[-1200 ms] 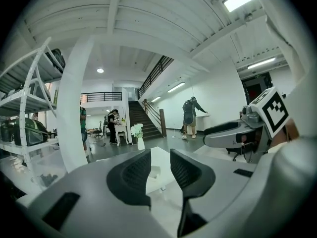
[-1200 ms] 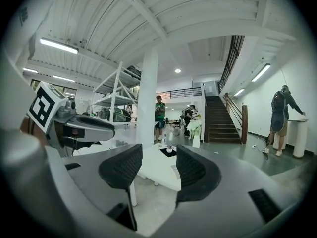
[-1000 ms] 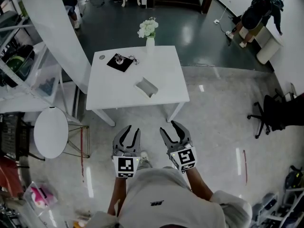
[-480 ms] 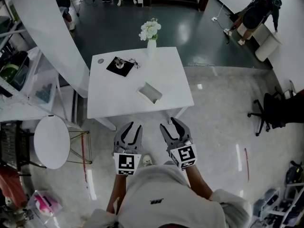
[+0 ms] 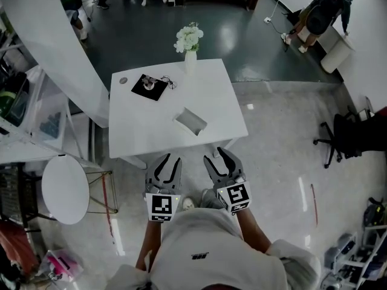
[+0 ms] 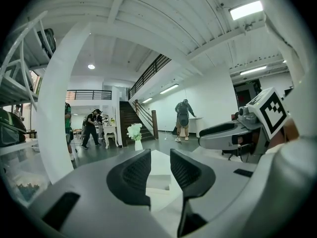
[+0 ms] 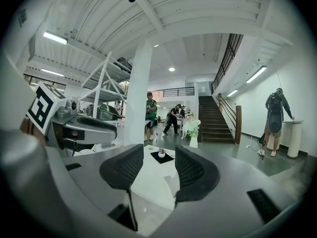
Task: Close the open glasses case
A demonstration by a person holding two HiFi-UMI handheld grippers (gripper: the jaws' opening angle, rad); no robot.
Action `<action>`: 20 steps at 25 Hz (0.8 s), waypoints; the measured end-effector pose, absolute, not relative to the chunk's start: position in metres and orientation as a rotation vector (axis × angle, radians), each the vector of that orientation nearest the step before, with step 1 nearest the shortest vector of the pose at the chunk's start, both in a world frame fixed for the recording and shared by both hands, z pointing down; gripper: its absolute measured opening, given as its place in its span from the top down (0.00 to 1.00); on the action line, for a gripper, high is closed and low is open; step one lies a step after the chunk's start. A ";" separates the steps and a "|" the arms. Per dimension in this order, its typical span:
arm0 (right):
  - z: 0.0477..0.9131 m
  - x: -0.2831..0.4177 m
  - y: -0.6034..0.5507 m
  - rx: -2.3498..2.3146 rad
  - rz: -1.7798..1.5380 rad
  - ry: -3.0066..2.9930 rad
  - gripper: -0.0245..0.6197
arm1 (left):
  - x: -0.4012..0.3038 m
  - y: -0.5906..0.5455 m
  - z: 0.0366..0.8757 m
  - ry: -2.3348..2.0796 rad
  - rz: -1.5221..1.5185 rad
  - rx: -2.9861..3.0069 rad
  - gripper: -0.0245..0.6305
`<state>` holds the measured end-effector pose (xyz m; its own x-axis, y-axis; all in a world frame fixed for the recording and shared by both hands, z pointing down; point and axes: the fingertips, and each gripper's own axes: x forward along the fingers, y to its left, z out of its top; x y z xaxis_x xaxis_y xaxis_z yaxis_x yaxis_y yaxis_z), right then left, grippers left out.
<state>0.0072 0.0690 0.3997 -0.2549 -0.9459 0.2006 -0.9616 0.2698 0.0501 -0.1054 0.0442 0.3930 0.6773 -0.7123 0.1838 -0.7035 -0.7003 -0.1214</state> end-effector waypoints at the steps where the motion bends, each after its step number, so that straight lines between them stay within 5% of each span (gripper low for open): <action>1: 0.400 0.007 0.066 1.789 0.125 -2.342 0.65 | -0.105 0.041 0.393 1.196 -0.339 -2.842 0.76; 20: 0.409 0.032 -0.011 1.768 0.137 -2.355 0.65 | -0.082 -0.036 0.403 1.226 -0.353 -2.828 0.76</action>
